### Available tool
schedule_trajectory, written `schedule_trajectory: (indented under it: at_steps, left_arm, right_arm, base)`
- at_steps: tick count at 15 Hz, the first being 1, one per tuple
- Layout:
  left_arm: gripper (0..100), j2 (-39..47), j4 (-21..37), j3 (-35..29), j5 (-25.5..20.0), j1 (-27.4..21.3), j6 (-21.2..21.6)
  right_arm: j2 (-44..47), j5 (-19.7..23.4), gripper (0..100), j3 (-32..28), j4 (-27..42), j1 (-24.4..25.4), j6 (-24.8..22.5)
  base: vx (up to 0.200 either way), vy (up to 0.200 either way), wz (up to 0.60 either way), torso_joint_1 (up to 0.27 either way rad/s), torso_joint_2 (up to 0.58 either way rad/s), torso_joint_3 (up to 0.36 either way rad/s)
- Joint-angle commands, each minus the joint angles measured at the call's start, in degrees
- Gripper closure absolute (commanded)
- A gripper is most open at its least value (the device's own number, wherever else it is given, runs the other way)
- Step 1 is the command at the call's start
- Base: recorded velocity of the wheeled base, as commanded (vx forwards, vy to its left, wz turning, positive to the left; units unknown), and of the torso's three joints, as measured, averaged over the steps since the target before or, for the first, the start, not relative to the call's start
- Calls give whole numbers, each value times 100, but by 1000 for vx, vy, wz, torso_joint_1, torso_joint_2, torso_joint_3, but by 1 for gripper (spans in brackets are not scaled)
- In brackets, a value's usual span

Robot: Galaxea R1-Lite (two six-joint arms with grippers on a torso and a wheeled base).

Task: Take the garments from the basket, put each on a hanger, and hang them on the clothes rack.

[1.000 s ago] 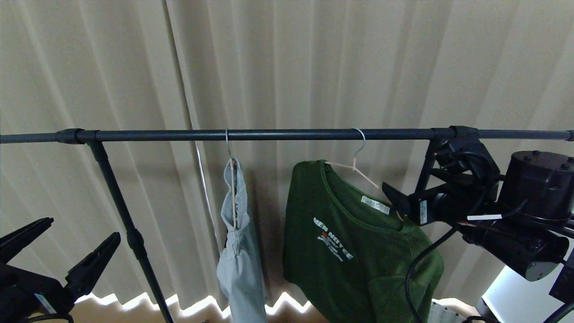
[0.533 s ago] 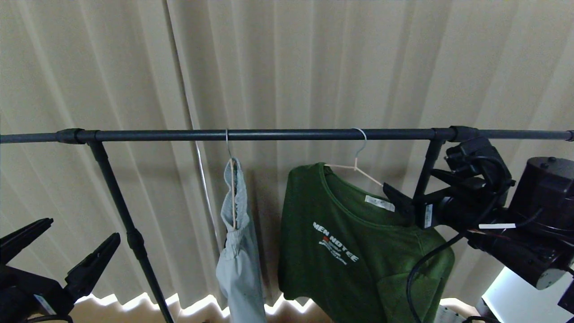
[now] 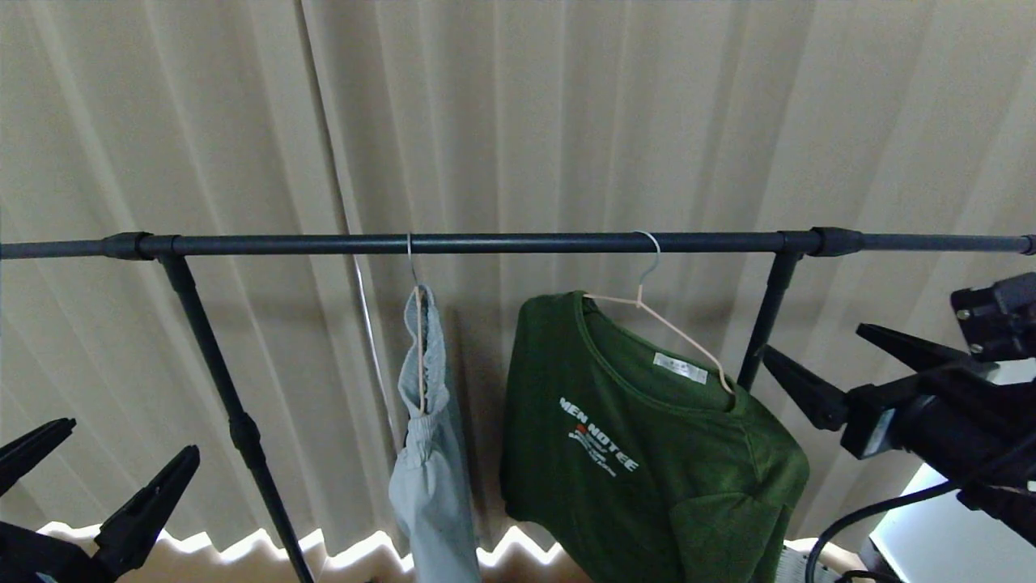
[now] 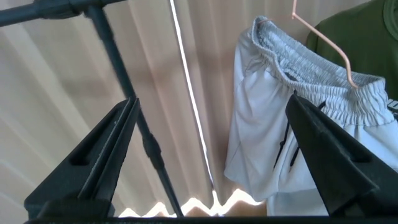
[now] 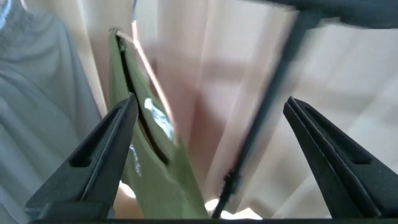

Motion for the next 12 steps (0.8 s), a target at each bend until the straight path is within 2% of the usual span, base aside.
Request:
schedule_trajectory:
  at_steps: [1, 4, 5, 6, 7, 10, 12]
  left_arm:
    - [0, -428, 129, 88, 48, 33, -67]
    - [0, -1184, 1175, 88, 92, 367, -216]
    - [0, -1632, 1764, 88, 83, 552, -243]
    - [0, -1676, 1790, 88, 83, 569, -243]
    - [0, -2388, 2599, 88, 65, 675, -243]
    - [0, -3311, 3768, 88, 30, 657, -234]
    - [0, -4032, 4497, 88, 21, 648, -225]
  right_arm:
    - [-802, 3, 0, 457, 20, -329, 10]
    - [-1215, -6, 0, 764, 55, -426, 1]
    - [-1409, -14, 0, 826, 249, -452, 1]
    - [-1426, -14, 0, 826, 266, -461, 1]
    - [-1751, -41, 0, 782, 838, -734, 1]
    - [-2279, -58, 0, 764, 1796, -1322, 10]
    - [-2762, -58, 0, 633, 2727, -1850, 10]
  base:
    - [0, 0, 0, 0, 0, 0]
    - [0, 0, 0, 0, 0, 0]
    - [0, 0, 0, 0, 0, 0]
    - [0, 0, 0, 0, 0, 0]
    - [0, 0, 0, 0, 0, 0]
    - [0, 0, 0, 0, 0, 0]
    - [0, 0, 0, 0, 0, 0]
